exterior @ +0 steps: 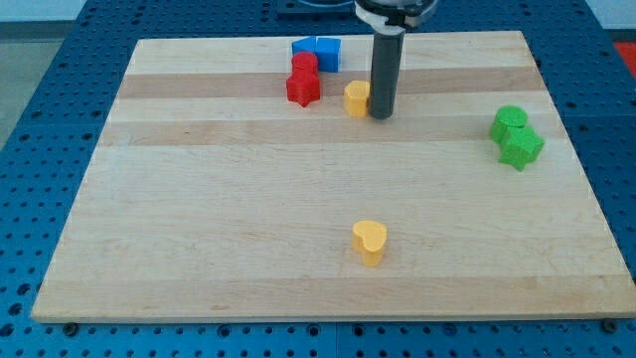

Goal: Move yellow hexagon to blue cube

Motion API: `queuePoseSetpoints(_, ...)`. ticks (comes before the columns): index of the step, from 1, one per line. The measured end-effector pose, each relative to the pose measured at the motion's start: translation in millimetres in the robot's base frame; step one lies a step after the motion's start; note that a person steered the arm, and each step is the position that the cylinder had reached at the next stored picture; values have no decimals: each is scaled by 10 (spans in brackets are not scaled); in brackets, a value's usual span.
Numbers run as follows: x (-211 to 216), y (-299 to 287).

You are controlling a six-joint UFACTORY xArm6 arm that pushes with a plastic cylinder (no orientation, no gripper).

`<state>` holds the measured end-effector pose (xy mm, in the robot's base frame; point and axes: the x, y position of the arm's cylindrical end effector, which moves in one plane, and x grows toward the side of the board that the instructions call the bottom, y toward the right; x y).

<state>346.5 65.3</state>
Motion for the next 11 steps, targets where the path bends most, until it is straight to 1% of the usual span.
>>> queuePoseSetpoints(1, -126, 0)
queuePoseSetpoints(2, -66, 0)
queuePoseSetpoints(3, 143, -47)
queuePoseSetpoints(4, 135, -167)
queuePoseSetpoints(6, -201, -317)
queuePoseSetpoints(8, -412, -355)
queuePoseSetpoints(9, -431, -364)
queuePoseSetpoints(10, -176, -341)
queuePoseSetpoints(11, 297, -341)
